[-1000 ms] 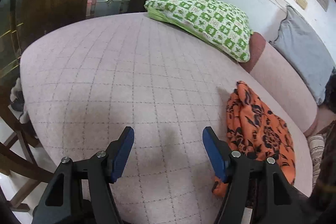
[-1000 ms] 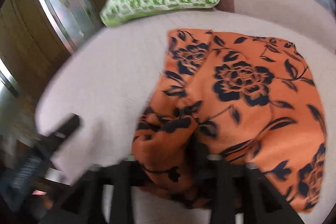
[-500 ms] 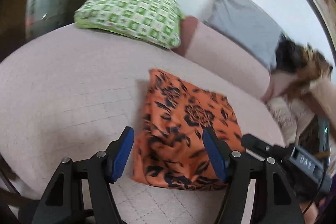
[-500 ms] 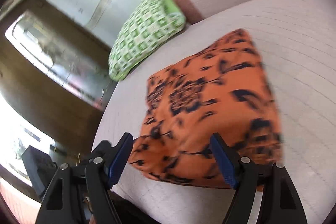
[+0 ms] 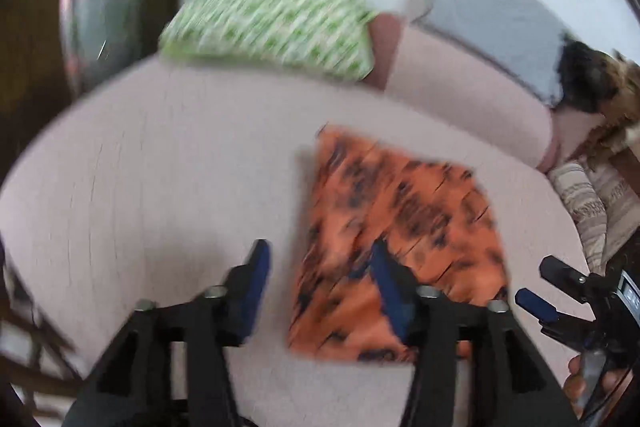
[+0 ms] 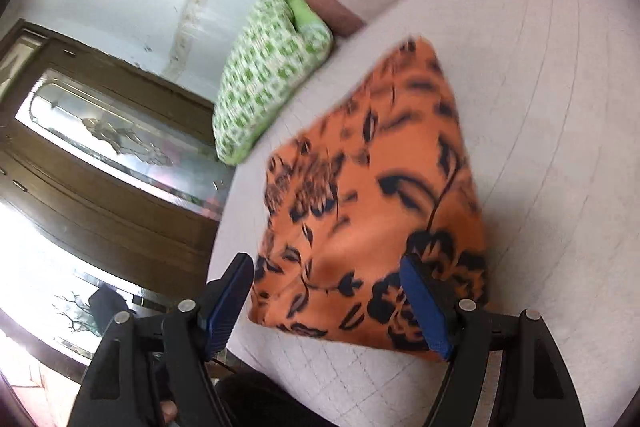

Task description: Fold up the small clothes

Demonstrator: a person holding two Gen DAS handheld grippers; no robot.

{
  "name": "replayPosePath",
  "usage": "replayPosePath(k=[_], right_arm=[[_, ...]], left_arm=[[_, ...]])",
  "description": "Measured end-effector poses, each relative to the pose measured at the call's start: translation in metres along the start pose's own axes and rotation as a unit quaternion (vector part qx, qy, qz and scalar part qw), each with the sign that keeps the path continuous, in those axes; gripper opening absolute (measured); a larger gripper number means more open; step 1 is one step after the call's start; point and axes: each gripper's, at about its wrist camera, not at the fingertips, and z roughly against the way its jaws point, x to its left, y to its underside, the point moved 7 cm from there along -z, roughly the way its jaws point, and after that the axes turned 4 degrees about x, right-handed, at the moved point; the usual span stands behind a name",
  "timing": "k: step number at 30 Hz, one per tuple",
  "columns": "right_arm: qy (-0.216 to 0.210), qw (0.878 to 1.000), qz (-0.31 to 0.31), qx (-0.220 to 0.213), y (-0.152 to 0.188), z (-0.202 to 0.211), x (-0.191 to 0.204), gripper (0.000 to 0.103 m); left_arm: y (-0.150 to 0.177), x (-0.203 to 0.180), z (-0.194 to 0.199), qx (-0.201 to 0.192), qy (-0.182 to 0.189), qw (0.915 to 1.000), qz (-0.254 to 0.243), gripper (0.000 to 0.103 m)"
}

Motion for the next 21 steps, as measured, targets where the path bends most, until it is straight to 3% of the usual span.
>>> replayPosePath(k=[4,6,9,10,11,12,14,16,18,20,21], right_arm=[[0.03,0.999,-0.025,0.017,-0.021,-0.002,-0.034,0.083],[0.017,0.996,-0.063,0.059,-0.022,-0.02,-0.055,0.083],[-0.03,0.989,-0.086,0.119,-0.008,-0.045,-0.054,0.082],[-0.023,0.989,-0.076,0.122,-0.007,-0.047,-0.05,0.08],[-0.016,0.99,-0.073,0.117,-0.006,-0.047,-0.049,0.067],[-0.009,0.991,-0.07,0.112,-0.006,-0.044,-0.048,0.035],[0.013,0.994,-0.051,0.093,-0.006,-0.036,-0.043,0.028],[0.057,0.991,-0.044,0.109,0.005,-0.046,-0.055,0.028],[0.054,0.989,-0.064,0.119,0.007,-0.053,-0.065,0.03],[0.043,0.992,-0.049,0.106,0.0,-0.041,-0.05,0.038],[0.049,0.993,-0.039,0.099,-0.005,-0.034,-0.044,0.053]], left_arm=[[-0.022,-0.037,-0.036,0.005,0.02,0.9959,-0.088,0.061],[-0.016,-0.043,-0.066,0.034,-0.001,0.9929,-0.114,0.061],[0.002,-0.031,-0.11,0.095,-0.026,0.9892,-0.108,0.061],[0.006,-0.027,-0.113,0.088,-0.025,0.9906,-0.102,0.063],[0.008,-0.024,-0.112,0.08,-0.028,0.9912,-0.102,0.063],[0.008,-0.023,-0.112,0.08,-0.028,0.9912,-0.101,0.063],[0.008,-0.02,-0.114,0.082,-0.019,0.9924,-0.09,0.063],[0.01,-0.013,-0.118,0.087,-0.012,0.9934,-0.074,0.063],[0.011,-0.009,-0.121,0.095,0.0,0.9937,-0.06,0.064],[0.009,-0.008,-0.12,0.094,0.007,0.994,-0.055,0.064],[0.008,-0.008,-0.12,0.093,0.009,0.9941,-0.055,0.064]])
